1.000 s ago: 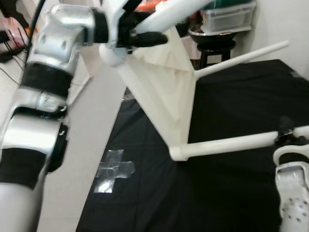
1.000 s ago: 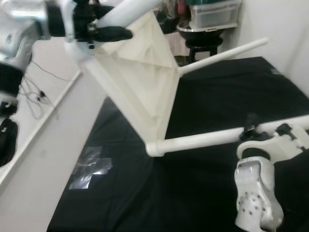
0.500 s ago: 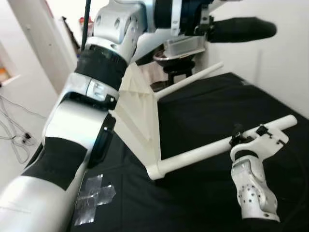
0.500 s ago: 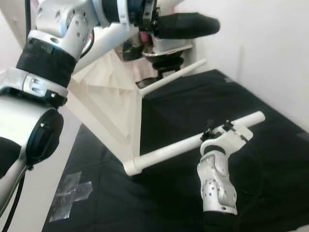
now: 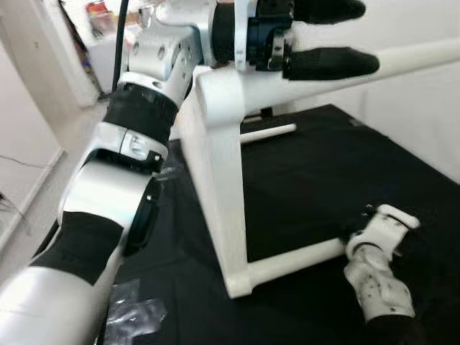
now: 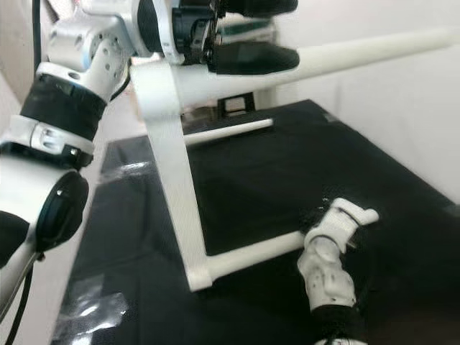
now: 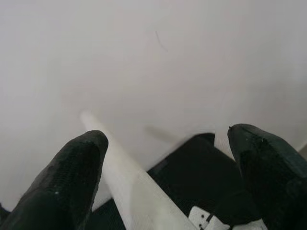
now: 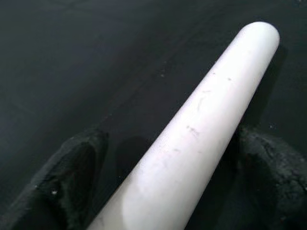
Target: Building children table
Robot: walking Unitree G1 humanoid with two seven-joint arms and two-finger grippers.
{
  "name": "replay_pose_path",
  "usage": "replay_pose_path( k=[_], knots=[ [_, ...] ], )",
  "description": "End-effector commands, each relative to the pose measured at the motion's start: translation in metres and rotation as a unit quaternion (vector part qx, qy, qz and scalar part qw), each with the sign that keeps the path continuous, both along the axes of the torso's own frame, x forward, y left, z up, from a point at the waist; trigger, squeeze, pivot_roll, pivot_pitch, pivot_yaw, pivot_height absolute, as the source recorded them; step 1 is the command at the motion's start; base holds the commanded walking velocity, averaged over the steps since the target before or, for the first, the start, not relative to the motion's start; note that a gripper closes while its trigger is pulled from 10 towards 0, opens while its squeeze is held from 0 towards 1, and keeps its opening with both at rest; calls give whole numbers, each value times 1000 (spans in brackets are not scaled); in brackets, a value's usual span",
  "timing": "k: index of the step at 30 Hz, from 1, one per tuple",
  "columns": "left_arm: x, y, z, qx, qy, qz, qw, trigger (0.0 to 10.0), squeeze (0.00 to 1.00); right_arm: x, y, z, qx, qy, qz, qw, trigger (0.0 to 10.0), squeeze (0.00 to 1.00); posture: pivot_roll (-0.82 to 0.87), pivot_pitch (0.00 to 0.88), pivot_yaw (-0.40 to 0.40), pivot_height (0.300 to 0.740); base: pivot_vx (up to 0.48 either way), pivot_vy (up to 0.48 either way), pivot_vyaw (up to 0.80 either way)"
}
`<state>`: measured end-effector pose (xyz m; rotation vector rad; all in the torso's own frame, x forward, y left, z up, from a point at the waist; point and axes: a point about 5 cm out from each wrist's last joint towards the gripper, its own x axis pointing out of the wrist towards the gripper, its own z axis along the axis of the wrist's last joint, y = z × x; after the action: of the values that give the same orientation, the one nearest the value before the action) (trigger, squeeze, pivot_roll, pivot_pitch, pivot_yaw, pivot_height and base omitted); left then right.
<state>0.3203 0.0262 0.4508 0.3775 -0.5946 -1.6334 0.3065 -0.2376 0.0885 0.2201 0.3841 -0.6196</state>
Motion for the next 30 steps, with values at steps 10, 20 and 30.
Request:
replay_pose_path(
  k=[10,20,30],
  knots=[
    [4,17,-10,11,13,3,1000,10000,67,-36,22,13,50,-16,36,998,10000,1000,-71,27,119,740,0,0,0],
    [1,33,-8,5,37,-20,999,10000,0,-49,9,48,64,-107,8,992,10000,1000,-88,17,121,740,0,0,0],
    [-8,51,11,-31,46,-33,998,10000,0,-53,-18,89,35,-194,-17,980,10000,1000,-92,3,117,740,0,0,0]
  ],
)
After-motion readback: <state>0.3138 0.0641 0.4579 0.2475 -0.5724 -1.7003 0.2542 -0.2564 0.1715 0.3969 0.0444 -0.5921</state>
